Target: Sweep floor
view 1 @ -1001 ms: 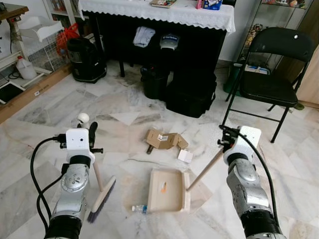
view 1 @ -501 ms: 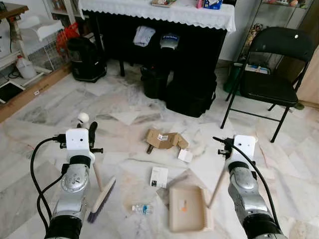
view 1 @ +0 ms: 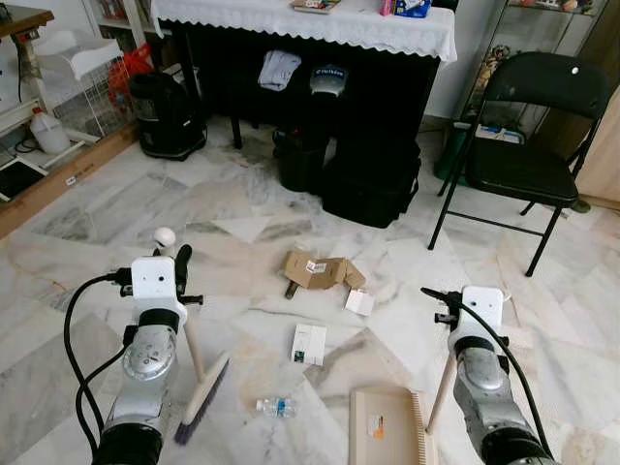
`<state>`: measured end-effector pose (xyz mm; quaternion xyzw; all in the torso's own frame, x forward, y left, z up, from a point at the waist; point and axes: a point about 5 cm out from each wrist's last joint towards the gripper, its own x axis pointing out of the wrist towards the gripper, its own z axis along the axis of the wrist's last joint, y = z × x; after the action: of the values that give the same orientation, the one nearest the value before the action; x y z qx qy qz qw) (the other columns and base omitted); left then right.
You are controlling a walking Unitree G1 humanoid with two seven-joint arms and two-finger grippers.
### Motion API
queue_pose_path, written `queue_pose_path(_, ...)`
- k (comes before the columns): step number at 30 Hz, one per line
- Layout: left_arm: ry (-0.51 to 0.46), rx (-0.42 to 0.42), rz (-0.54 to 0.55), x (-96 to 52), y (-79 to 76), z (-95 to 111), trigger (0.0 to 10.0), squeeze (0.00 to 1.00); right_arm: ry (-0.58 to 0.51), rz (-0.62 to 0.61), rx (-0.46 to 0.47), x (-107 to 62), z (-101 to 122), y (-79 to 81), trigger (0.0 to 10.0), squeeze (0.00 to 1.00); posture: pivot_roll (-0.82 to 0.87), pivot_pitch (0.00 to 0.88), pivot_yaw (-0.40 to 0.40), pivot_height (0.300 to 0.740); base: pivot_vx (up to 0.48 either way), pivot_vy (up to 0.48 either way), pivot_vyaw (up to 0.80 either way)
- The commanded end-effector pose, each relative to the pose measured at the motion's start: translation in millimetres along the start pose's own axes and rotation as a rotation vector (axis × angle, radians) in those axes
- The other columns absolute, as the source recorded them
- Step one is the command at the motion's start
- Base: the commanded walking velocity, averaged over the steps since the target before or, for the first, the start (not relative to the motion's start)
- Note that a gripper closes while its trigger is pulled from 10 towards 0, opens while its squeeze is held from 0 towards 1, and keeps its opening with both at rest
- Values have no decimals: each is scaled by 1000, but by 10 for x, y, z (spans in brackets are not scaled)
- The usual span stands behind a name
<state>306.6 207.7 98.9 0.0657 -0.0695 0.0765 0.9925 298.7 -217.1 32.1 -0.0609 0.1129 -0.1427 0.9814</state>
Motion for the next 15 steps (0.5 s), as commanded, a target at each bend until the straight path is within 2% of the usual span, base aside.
queue_pose_path(1,-35,-14,23,7,27,50,10000,0,-72,0,26,63,159,-14,10000,0,64,0,-39,740,0,0,0)
queue_pose_path(6,-33,-15,38,8,62,38,10000,0,-123,23,48,89,239,24,10000,0,65,0,-40,740,0,0,0)
queue_pose_path(12,-33,-14,38,13,57,41,10000,0,-92,18,65,82,176,37,10000,0,68,0,-40,740,0,0,0)
queue_pose_path(15,-34,-12,44,21,77,46,10000,0,-51,-12,105,56,78,11,10000,0,80,0,-42,740,0,0,0)
